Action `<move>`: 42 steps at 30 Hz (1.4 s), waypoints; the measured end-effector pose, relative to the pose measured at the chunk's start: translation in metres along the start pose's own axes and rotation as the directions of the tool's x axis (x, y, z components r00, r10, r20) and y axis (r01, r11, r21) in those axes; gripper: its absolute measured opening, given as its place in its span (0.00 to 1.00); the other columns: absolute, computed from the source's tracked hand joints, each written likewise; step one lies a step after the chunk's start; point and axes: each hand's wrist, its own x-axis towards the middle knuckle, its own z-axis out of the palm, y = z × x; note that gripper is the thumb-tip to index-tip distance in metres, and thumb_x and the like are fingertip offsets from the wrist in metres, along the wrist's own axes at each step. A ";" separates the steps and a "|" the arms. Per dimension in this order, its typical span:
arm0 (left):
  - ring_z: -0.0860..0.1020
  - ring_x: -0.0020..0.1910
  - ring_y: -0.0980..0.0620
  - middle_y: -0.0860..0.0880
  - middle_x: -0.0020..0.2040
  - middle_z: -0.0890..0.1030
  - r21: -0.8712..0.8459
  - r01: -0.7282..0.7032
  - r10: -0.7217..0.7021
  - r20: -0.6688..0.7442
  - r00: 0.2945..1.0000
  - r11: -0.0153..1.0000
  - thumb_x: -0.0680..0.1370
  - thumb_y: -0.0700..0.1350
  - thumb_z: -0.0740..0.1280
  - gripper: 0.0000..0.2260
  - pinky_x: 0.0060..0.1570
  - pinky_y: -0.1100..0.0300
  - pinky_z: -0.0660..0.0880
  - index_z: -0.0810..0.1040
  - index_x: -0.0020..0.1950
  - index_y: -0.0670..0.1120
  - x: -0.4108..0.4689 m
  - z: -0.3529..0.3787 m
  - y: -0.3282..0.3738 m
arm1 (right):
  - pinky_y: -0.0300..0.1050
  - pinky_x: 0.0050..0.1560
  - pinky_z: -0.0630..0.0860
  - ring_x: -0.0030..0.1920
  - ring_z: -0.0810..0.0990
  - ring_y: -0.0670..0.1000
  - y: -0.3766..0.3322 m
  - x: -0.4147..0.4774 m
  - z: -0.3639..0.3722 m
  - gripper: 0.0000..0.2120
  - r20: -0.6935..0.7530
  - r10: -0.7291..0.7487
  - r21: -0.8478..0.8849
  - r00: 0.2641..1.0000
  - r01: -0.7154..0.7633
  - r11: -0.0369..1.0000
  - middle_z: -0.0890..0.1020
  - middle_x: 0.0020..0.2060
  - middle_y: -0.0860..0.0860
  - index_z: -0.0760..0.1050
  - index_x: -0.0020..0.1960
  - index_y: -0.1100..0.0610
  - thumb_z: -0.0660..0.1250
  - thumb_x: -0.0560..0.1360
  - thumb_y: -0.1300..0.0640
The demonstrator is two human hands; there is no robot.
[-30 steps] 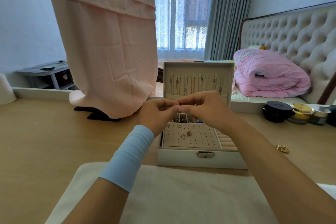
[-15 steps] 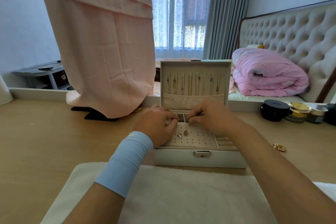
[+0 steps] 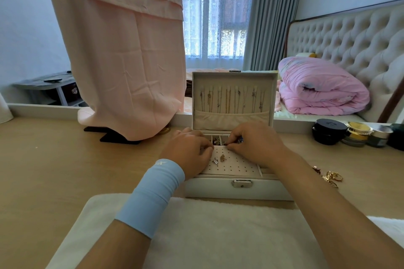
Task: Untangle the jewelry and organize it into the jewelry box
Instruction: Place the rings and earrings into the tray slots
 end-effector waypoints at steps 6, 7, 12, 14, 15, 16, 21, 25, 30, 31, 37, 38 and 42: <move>0.71 0.55 0.54 0.56 0.57 0.80 -0.008 0.005 -0.005 0.014 1.000 1.000 0.80 0.53 0.60 0.12 0.60 0.57 0.68 0.82 0.58 0.57 -0.001 0.000 0.000 | 0.36 0.43 0.70 0.50 0.78 0.41 0.000 0.001 -0.006 0.06 0.153 -0.016 0.014 0.988 0.014 1.000 0.83 0.48 0.38 0.85 0.49 0.44 0.69 0.77 0.49; 0.71 0.56 0.54 0.56 0.57 0.80 -0.012 0.009 -0.009 0.014 1.000 1.000 0.80 0.53 0.60 0.12 0.60 0.57 0.68 0.82 0.58 0.57 -0.001 -0.001 0.000 | 0.37 0.45 0.71 0.51 0.78 0.41 0.000 0.001 -0.009 0.06 0.200 -0.013 0.032 0.980 0.006 0.999 0.82 0.49 0.38 0.85 0.50 0.44 0.69 0.77 0.50; 0.70 0.58 0.55 0.56 0.58 0.79 -0.085 0.020 -0.020 -0.002 1.000 0.996 0.80 0.51 0.61 0.12 0.59 0.58 0.66 0.81 0.59 0.57 0.001 -0.002 0.009 | 0.44 0.60 0.76 0.53 0.78 0.42 0.006 0.003 -0.015 0.13 0.184 -0.001 0.162 0.983 -0.029 0.986 0.83 0.53 0.42 0.83 0.55 0.45 0.65 0.79 0.60; 0.71 0.59 0.54 0.56 0.58 0.79 -0.078 -0.002 0.003 0.018 1.000 0.997 0.79 0.52 0.61 0.12 0.59 0.57 0.66 0.81 0.59 0.58 0.003 -0.002 0.013 | 0.46 0.65 0.74 0.58 0.77 0.44 0.008 0.003 -0.013 0.18 0.207 -0.007 0.154 0.978 -0.025 0.988 0.82 0.57 0.43 0.82 0.59 0.45 0.64 0.79 0.64; 0.71 0.59 0.54 0.56 0.57 0.80 -0.069 -0.011 0.013 0.025 1.000 0.998 0.79 0.52 0.61 0.12 0.59 0.57 0.66 0.81 0.58 0.58 0.003 -0.002 0.013 | 0.46 0.66 0.73 0.61 0.77 0.46 0.009 0.004 -0.010 0.20 0.231 -0.018 0.143 0.973 -0.015 0.990 0.81 0.61 0.43 0.82 0.61 0.43 0.65 0.78 0.65; 0.71 0.58 0.54 0.56 0.57 0.80 -0.068 -0.013 0.016 0.030 0.999 0.998 0.79 0.52 0.61 0.11 0.59 0.57 0.67 0.81 0.57 0.58 0.003 -0.002 0.014 | 0.47 0.67 0.73 0.64 0.76 0.47 0.010 0.005 -0.007 0.20 0.250 -0.029 0.136 0.968 -0.005 0.991 0.80 0.64 0.42 0.82 0.60 0.41 0.66 0.78 0.64; 0.72 0.55 0.54 0.56 0.54 0.81 -0.133 0.024 -0.026 -0.015 1.000 0.991 0.79 0.47 0.64 0.10 0.55 0.60 0.67 0.83 0.54 0.56 -0.001 -0.009 0.006 | 0.42 0.57 0.73 0.59 0.76 0.45 0.010 0.006 -0.004 0.13 0.250 -0.044 0.102 0.967 0.019 0.995 0.80 0.61 0.39 0.82 0.58 0.38 0.70 0.78 0.54; 0.72 0.54 0.55 0.56 0.54 0.81 -0.174 0.042 -0.047 -0.028 0.998 0.984 0.79 0.46 0.64 0.10 0.58 0.56 0.71 0.84 0.53 0.55 -0.004 -0.014 0.006 | 0.37 0.48 0.68 0.51 0.74 0.41 0.008 0.004 -0.012 0.11 0.250 -0.055 0.056 0.967 0.042 0.998 0.82 0.56 0.41 0.83 0.60 0.43 0.71 0.78 0.51; 0.71 0.53 0.56 0.57 0.52 0.80 -0.199 0.051 -0.052 0.005 0.999 0.979 0.79 0.46 0.64 0.10 0.56 0.58 0.71 0.84 0.53 0.56 -0.006 -0.014 0.009 | 0.29 0.40 0.62 0.48 0.73 0.40 0.007 0.003 -0.013 0.12 0.211 -0.049 0.074 0.976 0.034 0.997 0.81 0.53 0.41 0.82 0.60 0.42 0.72 0.77 0.51; 0.71 0.54 0.55 0.58 0.52 0.79 -0.200 0.049 -0.047 0.015 0.999 0.979 0.79 0.46 0.64 0.10 0.57 0.57 0.71 0.83 0.53 0.56 -0.007 -0.015 0.009 | 0.29 0.40 0.63 0.50 0.74 0.41 0.007 0.003 -0.012 0.11 0.213 -0.050 0.078 0.976 0.034 0.996 0.81 0.54 0.40 0.82 0.59 0.42 0.71 0.78 0.50; 0.71 0.50 0.56 0.60 0.46 0.76 -0.187 0.037 -0.026 0.059 0.998 0.982 0.79 0.48 0.64 0.09 0.54 0.57 0.72 0.83 0.53 0.58 -0.008 -0.020 0.008 | 0.36 0.46 0.72 0.49 0.77 0.42 0.003 0.003 -0.015 0.10 0.205 -0.042 0.048 0.978 0.033 0.998 0.81 0.49 0.39 0.82 0.58 0.43 0.70 0.78 0.50; 0.71 0.50 0.56 0.60 0.47 0.77 -0.185 0.037 -0.026 0.059 0.998 0.982 0.78 0.49 0.65 0.08 0.54 0.57 0.72 0.82 0.53 0.59 -0.008 -0.020 0.006 | 0.39 0.49 0.74 0.49 0.76 0.41 0.002 0.003 -0.017 0.11 0.185 -0.049 0.060 0.981 0.039 0.997 0.80 0.47 0.38 0.82 0.59 0.42 0.69 0.78 0.51; 0.71 0.49 0.56 0.61 0.47 0.77 -0.160 0.030 -0.010 0.126 0.992 0.987 0.75 0.56 0.68 0.06 0.54 0.56 0.72 0.83 0.50 0.61 -0.009 -0.019 0.005 | 0.39 0.53 0.76 0.48 0.77 0.38 -0.007 0.002 -0.022 0.11 0.269 -0.120 0.179 0.956 0.073 0.981 0.79 0.45 0.36 0.83 0.55 0.42 0.71 0.76 0.55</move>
